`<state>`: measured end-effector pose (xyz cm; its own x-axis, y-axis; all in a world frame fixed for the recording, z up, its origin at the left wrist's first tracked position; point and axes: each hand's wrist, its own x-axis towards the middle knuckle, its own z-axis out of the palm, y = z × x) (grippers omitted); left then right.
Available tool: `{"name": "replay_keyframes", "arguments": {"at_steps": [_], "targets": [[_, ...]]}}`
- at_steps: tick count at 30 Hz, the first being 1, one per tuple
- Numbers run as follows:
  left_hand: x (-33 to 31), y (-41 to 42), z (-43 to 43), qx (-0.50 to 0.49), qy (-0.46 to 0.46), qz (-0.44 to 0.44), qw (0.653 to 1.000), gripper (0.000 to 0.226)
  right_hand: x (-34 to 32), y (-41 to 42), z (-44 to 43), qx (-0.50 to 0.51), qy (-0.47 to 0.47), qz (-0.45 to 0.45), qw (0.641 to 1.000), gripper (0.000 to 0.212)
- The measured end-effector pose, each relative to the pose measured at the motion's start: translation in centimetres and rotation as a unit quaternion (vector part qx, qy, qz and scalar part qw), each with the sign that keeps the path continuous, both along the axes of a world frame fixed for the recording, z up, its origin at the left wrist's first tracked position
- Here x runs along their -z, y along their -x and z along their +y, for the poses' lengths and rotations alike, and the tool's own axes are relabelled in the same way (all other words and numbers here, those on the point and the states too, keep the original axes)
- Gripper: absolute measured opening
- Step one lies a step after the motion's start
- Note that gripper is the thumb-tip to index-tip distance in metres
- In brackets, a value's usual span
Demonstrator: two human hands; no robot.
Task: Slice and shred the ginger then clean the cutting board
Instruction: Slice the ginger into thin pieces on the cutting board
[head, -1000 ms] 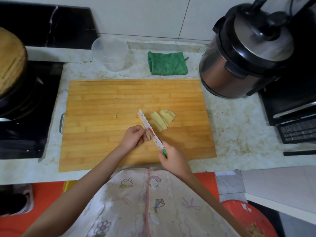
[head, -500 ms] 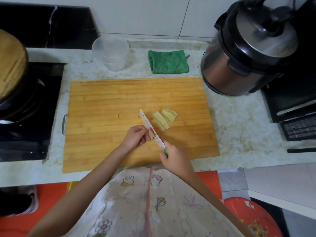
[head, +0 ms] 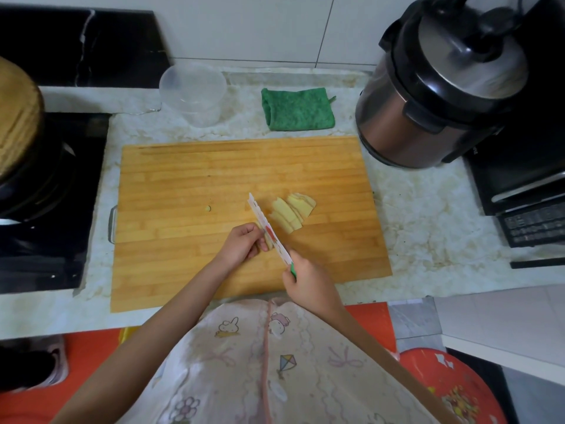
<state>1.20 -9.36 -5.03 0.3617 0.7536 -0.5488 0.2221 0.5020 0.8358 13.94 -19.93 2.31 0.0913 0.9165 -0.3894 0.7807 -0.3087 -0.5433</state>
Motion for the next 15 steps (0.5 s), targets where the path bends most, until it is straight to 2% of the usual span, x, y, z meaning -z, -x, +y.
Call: {"name": "replay_keyframes", "arguments": {"at_steps": [9, 12, 15], "targets": [[0.07, 0.15, 0.14, 0.009, 0.009, -0.004, 1.0, 0.034, 0.1, 0.22, 0.11, 0.017, 0.013, 0.018, 1.0, 0.039], [-0.09, 0.24, 0.2, 0.015, 0.009, -0.006, 1.0, 0.034, 0.06, 0.25, 0.15, 0.012, 0.011, 0.015, 1.0, 0.047], [-0.11, 0.22, 0.21, 0.015, 0.009, -0.005, 1.0, 0.035, 0.1, 0.26, 0.11, 0.01, 0.009, 0.015, 1.0, 0.044]]}}
